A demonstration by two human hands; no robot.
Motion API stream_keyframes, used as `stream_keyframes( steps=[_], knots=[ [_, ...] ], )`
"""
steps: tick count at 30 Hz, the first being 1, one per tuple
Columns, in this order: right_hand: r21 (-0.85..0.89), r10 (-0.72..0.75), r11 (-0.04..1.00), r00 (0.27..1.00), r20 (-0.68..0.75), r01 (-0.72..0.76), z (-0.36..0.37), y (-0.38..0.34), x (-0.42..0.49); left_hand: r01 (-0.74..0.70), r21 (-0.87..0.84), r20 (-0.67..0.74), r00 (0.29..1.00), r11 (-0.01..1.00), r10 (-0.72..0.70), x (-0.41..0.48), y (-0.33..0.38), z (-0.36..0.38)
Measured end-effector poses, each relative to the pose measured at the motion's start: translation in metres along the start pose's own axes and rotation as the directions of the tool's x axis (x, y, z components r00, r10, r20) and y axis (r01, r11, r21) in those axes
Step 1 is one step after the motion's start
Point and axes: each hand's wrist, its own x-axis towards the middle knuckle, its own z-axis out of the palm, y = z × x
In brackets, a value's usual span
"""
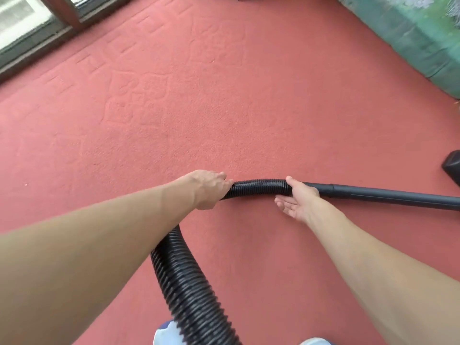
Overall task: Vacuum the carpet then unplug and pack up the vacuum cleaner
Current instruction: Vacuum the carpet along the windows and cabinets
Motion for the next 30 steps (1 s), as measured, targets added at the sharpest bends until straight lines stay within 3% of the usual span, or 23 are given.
stream_keyframes(
  steps=[6, 9, 11, 13, 16, 19, 21, 24, 28, 30],
  knots=[
    [-0.198, 0.040, 0.980, 0.991, 0.126, -0.014, -0.030, -0.032, -0.066, 0.044, -0.062, -0.036, 0.998, 0.997, -0.046, -0.058, -0.018, -0.074],
    [-0.293, -0.106, 0.947, 0.989, 0.106, 0.133, -0.034, -0.051, -0.116, 0.085, -0.145, -0.077, 0.992, 0.986, -0.097, -0.106, -0.024, -0.116],
    [-0.452, -0.235, 0.851, 0.964, 0.124, 0.266, -0.032, -0.066, -0.157, 0.088, -0.189, -0.082, 0.991, 0.978, -0.105, -0.143, -0.025, -0.141],
    [-0.632, -0.343, 0.669, 0.917, 0.204, 0.391, -0.026, -0.081, -0.204, 0.100, -0.215, -0.098, 0.988, 0.972, -0.123, -0.179, -0.023, -0.159],
    [-0.835, -0.496, 0.158, 0.773, 0.395, 0.527, -0.014, -0.099, -0.287, 0.139, -0.223, -0.081, 0.984, 0.965, -0.161, -0.236, -0.021, -0.178],
    [-0.771, -0.517, -0.323, 0.581, 0.629, 0.548, 0.004, -0.108, -0.365, 0.171, -0.266, -0.093, 0.975, 0.949, -0.202, -0.302, -0.021, -0.185],
    [-0.650, -0.460, -0.549, 0.458, 0.760, 0.526, 0.014, -0.111, -0.408, 0.213, -0.331, -0.100, 0.961, 0.919, -0.259, -0.346, -0.019, -0.185],
    [-0.512, -0.371, -0.719, 0.364, 0.854, 0.470, 0.025, -0.112, -0.458, 0.315, -0.458, -0.079, 0.917, 0.831, -0.391, -0.410, -0.017, -0.171],
    [-0.363, -0.242, -0.826, 0.310, 0.919, 0.431, 0.034, -0.099, -0.498, 0.461, -0.583, 0.033, 0.836, 0.668, -0.548, -0.484, -0.003, -0.133],
    [-0.248, -0.139, -0.881, 0.281, 0.950, 0.403, 0.040, -0.084, -0.509, 0.543, -0.627, 0.080, 0.758, 0.559, -0.648, -0.513, 0.010, -0.104]
  ],
)
